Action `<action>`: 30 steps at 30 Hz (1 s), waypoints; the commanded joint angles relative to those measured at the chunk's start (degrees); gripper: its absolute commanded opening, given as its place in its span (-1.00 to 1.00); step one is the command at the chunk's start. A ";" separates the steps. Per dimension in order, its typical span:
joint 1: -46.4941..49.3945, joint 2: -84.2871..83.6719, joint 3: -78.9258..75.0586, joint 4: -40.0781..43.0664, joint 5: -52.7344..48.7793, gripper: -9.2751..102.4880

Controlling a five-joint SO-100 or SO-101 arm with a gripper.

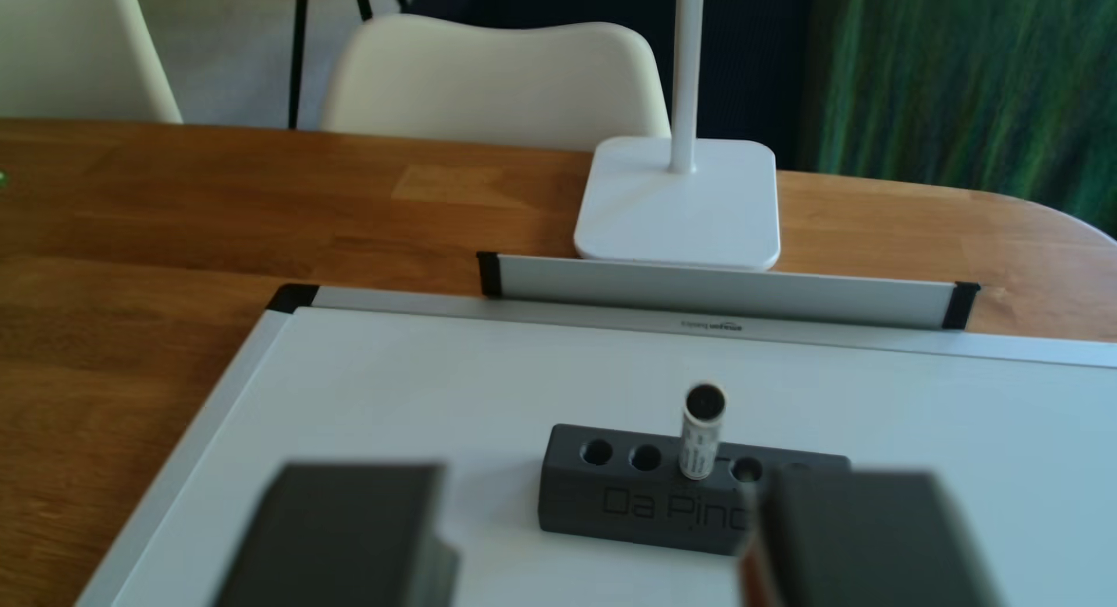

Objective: Draw a face

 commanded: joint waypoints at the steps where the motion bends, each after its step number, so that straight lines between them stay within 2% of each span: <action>1: 0.53 -9.76 -5.89 -5.80 -0.26 0.87; 7: 0.62 -30.94 -15.82 -10.99 -0.26 0.87; 18: 5.01 -61.87 -42.80 -10.46 -1.49 0.87; 20: 5.01 -65.48 -45.00 -10.46 -4.13 0.87; 30: 7.21 -73.04 -46.23 -9.67 -4.92 0.87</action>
